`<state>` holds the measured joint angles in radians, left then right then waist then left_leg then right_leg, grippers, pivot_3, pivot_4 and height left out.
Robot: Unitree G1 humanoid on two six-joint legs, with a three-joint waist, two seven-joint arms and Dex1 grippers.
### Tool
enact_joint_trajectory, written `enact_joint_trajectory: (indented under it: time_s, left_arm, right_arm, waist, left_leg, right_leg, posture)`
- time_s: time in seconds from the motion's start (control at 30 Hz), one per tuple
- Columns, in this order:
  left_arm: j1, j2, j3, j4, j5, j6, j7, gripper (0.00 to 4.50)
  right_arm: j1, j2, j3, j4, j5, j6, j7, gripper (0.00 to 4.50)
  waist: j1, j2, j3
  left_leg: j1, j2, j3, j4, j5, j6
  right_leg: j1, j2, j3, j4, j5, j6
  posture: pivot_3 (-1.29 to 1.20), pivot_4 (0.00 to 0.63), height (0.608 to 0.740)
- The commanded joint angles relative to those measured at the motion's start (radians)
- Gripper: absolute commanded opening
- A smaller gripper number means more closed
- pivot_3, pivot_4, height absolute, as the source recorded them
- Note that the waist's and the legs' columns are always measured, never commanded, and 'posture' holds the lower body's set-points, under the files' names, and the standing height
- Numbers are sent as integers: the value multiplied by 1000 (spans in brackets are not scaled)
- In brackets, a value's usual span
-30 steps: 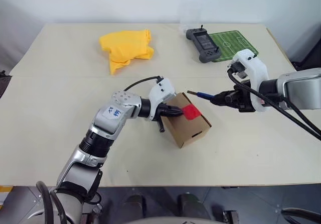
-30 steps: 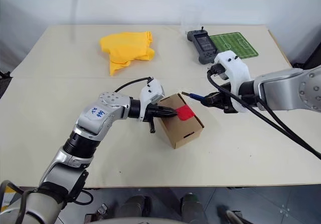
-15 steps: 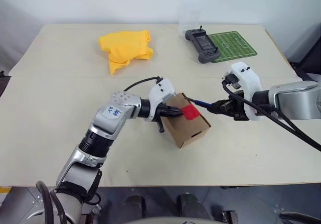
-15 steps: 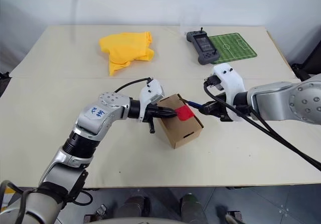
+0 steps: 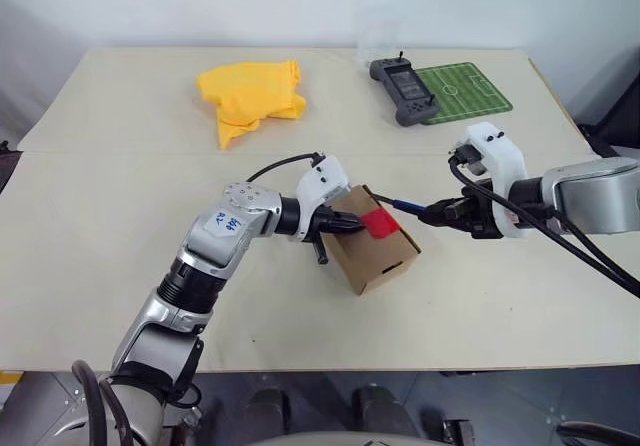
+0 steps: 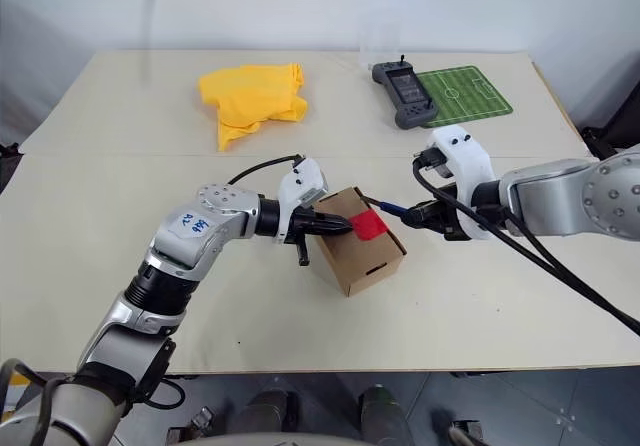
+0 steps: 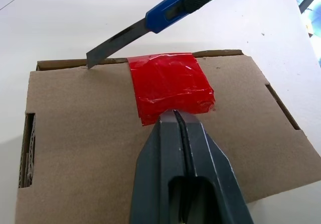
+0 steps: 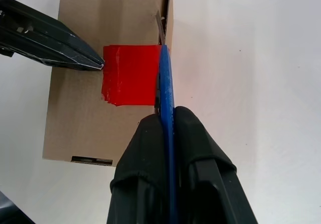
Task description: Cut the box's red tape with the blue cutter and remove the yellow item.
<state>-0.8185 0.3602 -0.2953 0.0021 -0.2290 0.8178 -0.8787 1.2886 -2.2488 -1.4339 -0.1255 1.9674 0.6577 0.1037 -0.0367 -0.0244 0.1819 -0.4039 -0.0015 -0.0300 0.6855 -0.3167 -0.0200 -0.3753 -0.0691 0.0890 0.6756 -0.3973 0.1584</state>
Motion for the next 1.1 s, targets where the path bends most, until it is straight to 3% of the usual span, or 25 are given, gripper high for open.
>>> enact_joint_trajectory:
  time_s: [0.03, 0.57, 1.1]
  left_arm:
    - [7, 3, -23, -7, 2, 8, -2, 0]
    - [4, 3, -27, -6, 1, 8, -8, 0]
    - [3, 4, -29, -9, 0, 8, -11, 0]
  right_arm:
    - [-18, -3, -4, -1, 5, 16, 12, 29]
    - [-71, 39, 57, -9, 5, 23, 58, 29]
    - [-216, 110, 231, -91, 5, -13, 84, 29]
  waist:
    - [0, 0, 0]
    - [1, 0, 0]
    - [6, 0, 0]
  left_leg:
    - [0, 0, 0, 0, 0, 0]
    - [0, 0, 0, 0, 0, 0]
    - [0, 0, 0, 0, 0, 1]
  right_leg:
    - [0, 0, 0, 0, 0, 0]
    - [0, 0, 0, 0, 0, 0]
    - [0, 0, 0, -1, 0, 0]
  posture:
    - [0, 150, 740]
    - [0, 150, 740]
    - [0, 150, 740]
